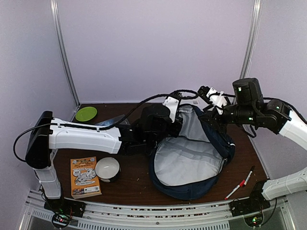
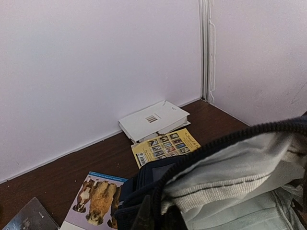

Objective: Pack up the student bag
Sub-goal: Pass from the left arm to the right

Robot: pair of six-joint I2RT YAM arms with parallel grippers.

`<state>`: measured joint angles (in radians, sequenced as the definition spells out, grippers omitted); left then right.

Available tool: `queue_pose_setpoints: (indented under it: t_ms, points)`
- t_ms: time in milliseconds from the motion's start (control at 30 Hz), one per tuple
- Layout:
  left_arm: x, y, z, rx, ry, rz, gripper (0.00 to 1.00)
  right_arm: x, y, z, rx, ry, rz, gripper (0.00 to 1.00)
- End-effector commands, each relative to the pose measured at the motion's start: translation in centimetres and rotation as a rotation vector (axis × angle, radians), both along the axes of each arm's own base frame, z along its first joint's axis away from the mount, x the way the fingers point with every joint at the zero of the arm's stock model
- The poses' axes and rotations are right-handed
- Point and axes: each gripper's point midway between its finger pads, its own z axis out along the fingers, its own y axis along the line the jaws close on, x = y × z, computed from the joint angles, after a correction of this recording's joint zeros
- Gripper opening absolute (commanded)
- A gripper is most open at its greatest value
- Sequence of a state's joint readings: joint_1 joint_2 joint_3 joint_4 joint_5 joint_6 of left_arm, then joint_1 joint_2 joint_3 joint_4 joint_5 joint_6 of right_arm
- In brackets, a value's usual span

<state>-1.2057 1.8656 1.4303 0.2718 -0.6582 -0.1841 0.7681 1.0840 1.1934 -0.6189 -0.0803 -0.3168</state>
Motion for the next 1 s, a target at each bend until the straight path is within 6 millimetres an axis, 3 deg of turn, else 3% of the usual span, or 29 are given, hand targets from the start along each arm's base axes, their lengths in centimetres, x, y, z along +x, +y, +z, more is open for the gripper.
queue_pose_setpoints:
  t_ms: [0, 33, 133, 200, 233, 333, 433, 567, 800, 967]
  points:
    - [-0.5, 0.9, 5.0, -0.148, -0.055, -0.048, 0.0, 1.6, -0.5, 0.8, 0.009, -0.065, -0.076, 0.14]
    - [-0.8, 0.7, 4.7, -0.116, -0.058, -0.078, 0.01, 1.4, -0.4, 1.0, 0.01, -0.071, -0.055, 0.07]
    - [-1.7, 0.9, 3.2, 0.006, -0.049, -0.141, 0.48, -0.1, -0.5, 1.4, -0.009, -0.069, 0.019, 0.0]
    - [-2.4, 1.9, 2.2, 0.071, -0.041, -0.172, 0.63, -2.0, -0.4, 1.5, -0.033, -0.066, 0.129, 0.0]
    - [-2.8, 2.5, 1.8, 0.092, -0.042, -0.202, 0.65, -3.2, -0.5, 1.3, -0.061, -0.061, 0.194, 0.0]
    - [-4.6, 3.1, 1.2, 0.126, -0.011, -0.406, 0.69, -5.6, -1.1, 0.3, -0.115, -0.039, 0.296, 0.0]
    - [-6.6, 2.6, -0.1, 0.17, 0.041, -0.642, 0.65, -6.8, -1.6, -1.0, -0.162, -0.019, 0.352, 0.0]
    - [-9.1, 1.2, -0.5, 0.214, 0.026, -0.851, 0.62, -7.1, -1.7, -1.5, -0.161, -0.012, 0.357, 0.0]
    - [-10.8, -1.1, -1.4, 0.189, 0.085, -1.06, 0.56, -7.8, -2.1, -1.5, -0.179, -0.016, 0.386, 0.0]
    - [-13.1, -1.1, -2.0, 0.209, 0.119, -1.202, 0.55, -7.9, -2.2, -2.1, -0.189, -0.005, 0.381, 0.0]
